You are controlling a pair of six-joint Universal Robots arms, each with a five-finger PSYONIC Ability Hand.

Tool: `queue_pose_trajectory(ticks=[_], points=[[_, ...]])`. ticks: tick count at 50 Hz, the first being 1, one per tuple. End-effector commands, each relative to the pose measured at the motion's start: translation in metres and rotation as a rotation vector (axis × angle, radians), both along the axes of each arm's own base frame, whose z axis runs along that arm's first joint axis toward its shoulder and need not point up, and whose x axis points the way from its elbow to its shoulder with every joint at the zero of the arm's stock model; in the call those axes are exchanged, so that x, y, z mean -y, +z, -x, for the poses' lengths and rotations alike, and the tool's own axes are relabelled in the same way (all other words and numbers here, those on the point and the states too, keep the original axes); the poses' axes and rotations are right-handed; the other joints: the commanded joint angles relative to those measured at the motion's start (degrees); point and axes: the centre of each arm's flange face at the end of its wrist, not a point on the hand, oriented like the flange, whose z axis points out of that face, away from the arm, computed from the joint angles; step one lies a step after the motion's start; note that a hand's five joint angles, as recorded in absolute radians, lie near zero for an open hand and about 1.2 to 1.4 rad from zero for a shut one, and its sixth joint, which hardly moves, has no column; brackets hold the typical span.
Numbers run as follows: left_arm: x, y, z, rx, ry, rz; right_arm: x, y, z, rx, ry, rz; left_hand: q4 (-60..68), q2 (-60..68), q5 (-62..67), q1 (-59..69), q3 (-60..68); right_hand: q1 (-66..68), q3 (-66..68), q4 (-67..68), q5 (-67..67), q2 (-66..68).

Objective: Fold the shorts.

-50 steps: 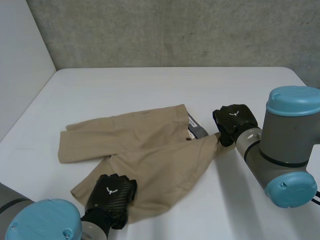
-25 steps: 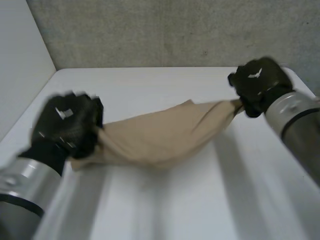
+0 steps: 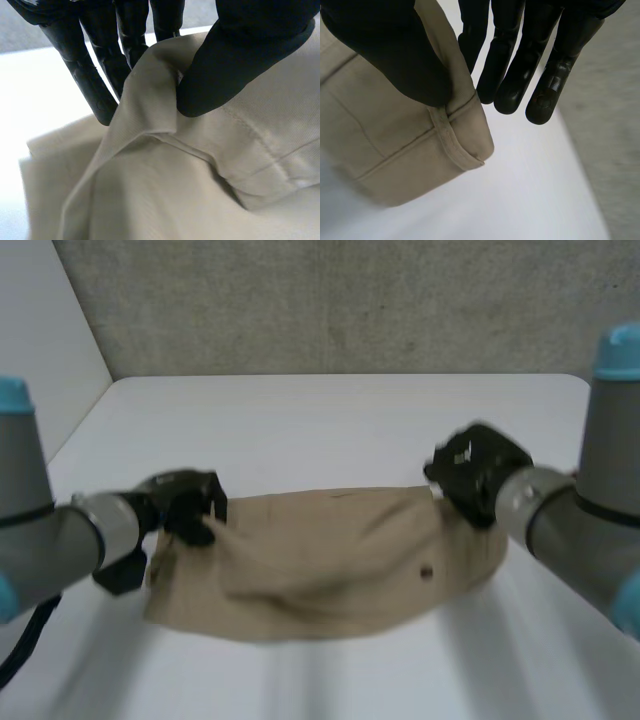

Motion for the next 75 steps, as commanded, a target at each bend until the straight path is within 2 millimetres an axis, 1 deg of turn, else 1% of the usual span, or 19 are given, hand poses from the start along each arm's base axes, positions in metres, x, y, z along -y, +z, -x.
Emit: queue_pose_trajectory(ticks=[1, 2, 4, 5, 8, 9, 11, 15, 19, 28, 31, 34, 38, 44, 50, 57, 64, 65, 75], points=[[0.067, 0.077, 0.011, -0.061, 0.099, 0.338, 0.059, 0.080, -0.017, 0.385, -0.151, 0.384, 11.28, 11.50, 12.95, 16.24, 11.96, 24.67, 12.11, 11.70, 13.45, 12.32], [0.072, 0.092, 0.012, -0.079, 0.106, 0.397, 0.059, 0.080, -0.017, 0.386, -0.151, 0.384, 11.28, 11.50, 12.95, 16.24, 11.96, 24.67, 12.11, 11.70, 13.45, 12.32], [0.081, 0.137, 0.013, -0.144, 0.118, 0.581, 0.070, 0.135, -0.017, 0.646, -0.149, 0.604, 11.28, 11.50, 12.95, 16.24, 11.96, 24.67, 12.11, 11.70, 13.45, 12.32], [0.081, 0.167, 0.013, -0.195, 0.121, 0.708, 0.068, 0.147, -0.015, 0.689, -0.144, 0.653, 11.28, 11.50, 12.95, 16.24, 11.96, 24.67, 12.11, 11.70, 13.45, 12.32], [0.074, 0.208, 0.010, -0.283, 0.132, 0.884, 0.052, 0.184, -0.008, 0.790, -0.114, 0.786, 11.28, 11.50, 12.95, 16.24, 11.96, 24.67, 12.11, 11.70, 13.45, 12.32], [0.069, 0.225, 0.009, -0.334, 0.127, 0.960, 0.048, 0.186, -0.007, 0.793, -0.108, 0.791, 11.28, 11.50, 12.95, 16.24, 11.96, 24.67, 12.11, 11.70, 13.45, 12.32], [0.065, 0.231, 0.009, -0.369, 0.119, 0.991, 0.044, 0.186, -0.007, 0.789, -0.101, 0.788, 11.28, 11.50, 12.95, 16.24, 11.96, 24.67, 12.11, 11.70, 13.45, 12.32], [0.062, 0.209, 0.010, -0.372, 0.096, 0.908, 0.035, 0.151, -0.008, 0.683, -0.089, 0.654, 11.28, 11.50, 12.95, 16.24, 11.96, 24.67, 12.11, 11.70, 13.45, 12.32], [0.064, 0.159, 0.015, -0.328, 0.048, 0.755, 0.025, 0.098, -0.007, 0.562, -0.080, 0.464, 11.28, 11.50, 12.95, 16.24, 11.96, 24.67, 12.11, 11.70, 13.45, 12.32], [0.073, -0.008, 0.020, -0.168, 0.030, 0.302, 0.001, -0.034, 0.000, 0.334, -0.112, 0.108, 11.28, 11.50, 12.95, 16.24, 11.96, 24.67, 12.11, 11.70, 13.45, 12.32], [0.070, -0.041, 0.020, -0.102, 0.018, 0.216, -0.002, -0.077, 0.002, 0.265, -0.127, 0.004, 11.28, 11.50, 12.95, 16.24, 11.96, 24.67, 12.11, 11.70, 13.45, 12.32], [0.063, -0.070, 0.017, 0.000, -0.019, 0.136, -0.006, -0.098, 0.005, 0.228, -0.137, -0.053, 3.80, 4.01, 5.46, 8.75, 4.47, 24.67, 12.11, 11.70, 13.45, 12.32], [0.051, -0.076, 0.017, 0.101, -0.082, 0.103, -0.011, -0.110, 0.007, 0.208, -0.142, -0.083, -40.93, -40.71, -39.27, -35.97, -40.26, 24.67, 12.11, 11.70, 13.45, 12.32], [0.035, -0.042, 0.028, 0.123, -0.141, 0.188, -0.010, -0.091, 0.007, 0.259, -0.146, -0.031, -51.92, -51.71, -50.26, -46.97, -51.25, 24.67, 12.11, 11.70, 13.45, 12.32], [0.027, -0.018, 0.030, 0.108, -0.144, 0.248, -0.004, -0.080, 0.010, 0.317, -0.170, 0.026, -53.28, -53.06, -51.61, -48.32, -52.60, 24.67, 12.11, 11.70, 13.45, 12.32], [-0.009, 0.002, 0.023, 0.103, -0.153, 0.269, -0.003, -0.082, 0.012, 0.395, -0.216, -0.017, -53.29, -53.08, -51.63, -48.34, -52.62, 24.67, 12.11, 11.70, 13.45, 12.32], [-0.047, 0.003, 0.010, 0.112, -0.160, 0.235, -0.004, -0.086, 0.012, 0.406, -0.224, -0.038, -44.88, -44.66, -43.21, -39.92, -44.20, 24.67, 12.11, 11.70, 13.45, 12.32], [-0.067, 0.000, 0.003, 0.119, -0.162, 0.214, -0.004, -0.086, 0.012, 0.405, -0.221, -0.040, -37.22, -37.00, -35.55, -32.26, -36.54, 24.67, 12.11, 11.70, 13.45, 12.32], [-0.094, -0.027, -0.011, 0.153, -0.155, 0.096, -0.009, -0.088, 0.009, 0.401, -0.206, -0.051, -24.02, -23.80, -22.35, -19.06, -23.34, 24.67, 12.11, 11.70, 13.45, 12.32]])
